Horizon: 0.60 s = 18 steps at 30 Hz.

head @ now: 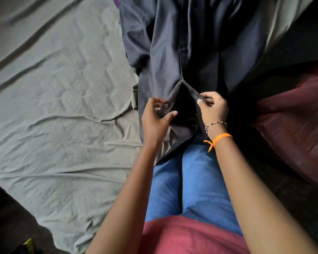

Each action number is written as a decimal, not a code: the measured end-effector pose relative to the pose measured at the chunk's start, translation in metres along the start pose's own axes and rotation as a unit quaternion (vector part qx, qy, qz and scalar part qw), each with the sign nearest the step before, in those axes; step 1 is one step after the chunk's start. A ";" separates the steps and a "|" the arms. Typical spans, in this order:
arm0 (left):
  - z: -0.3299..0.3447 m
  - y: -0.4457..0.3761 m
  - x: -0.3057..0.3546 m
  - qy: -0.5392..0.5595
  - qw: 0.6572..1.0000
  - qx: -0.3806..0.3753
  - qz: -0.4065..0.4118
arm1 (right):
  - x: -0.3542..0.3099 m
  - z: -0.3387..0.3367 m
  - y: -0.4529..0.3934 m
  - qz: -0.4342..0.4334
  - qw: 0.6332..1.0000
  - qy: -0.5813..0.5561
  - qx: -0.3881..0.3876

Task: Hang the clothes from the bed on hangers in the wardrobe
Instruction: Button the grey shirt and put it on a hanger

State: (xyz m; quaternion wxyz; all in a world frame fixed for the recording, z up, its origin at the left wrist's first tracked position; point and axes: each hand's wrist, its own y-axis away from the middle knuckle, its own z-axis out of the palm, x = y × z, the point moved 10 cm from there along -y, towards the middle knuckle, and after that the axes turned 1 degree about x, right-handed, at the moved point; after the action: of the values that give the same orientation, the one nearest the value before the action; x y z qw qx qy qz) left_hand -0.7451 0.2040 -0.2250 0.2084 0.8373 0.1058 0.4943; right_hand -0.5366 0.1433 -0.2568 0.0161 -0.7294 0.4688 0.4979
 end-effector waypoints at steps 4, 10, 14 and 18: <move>0.010 0.005 -0.004 0.082 0.996 -0.006 -0.040 | -0.008 -0.003 0.012 -0.043 0.998 -0.034 -0.030; 0.024 0.013 -0.012 0.164 0.979 -0.026 -0.119 | -0.023 0.011 0.026 -0.070 0.991 -0.055 -0.099; 0.028 0.014 -0.010 0.155 0.978 -0.034 -0.135 | -0.024 0.017 0.029 -0.065 0.990 -0.033 -0.121; 0.025 0.015 -0.003 0.121 0.985 -0.001 -0.124 | -0.030 0.001 0.030 -0.086 0.994 0.032 -0.057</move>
State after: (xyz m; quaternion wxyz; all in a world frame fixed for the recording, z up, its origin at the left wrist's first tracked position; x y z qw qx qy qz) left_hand -0.7251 0.1837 -0.2309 0.2548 0.7514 0.2324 0.5626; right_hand -0.5608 0.1472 -0.2215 0.0029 -0.7821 0.3757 0.4971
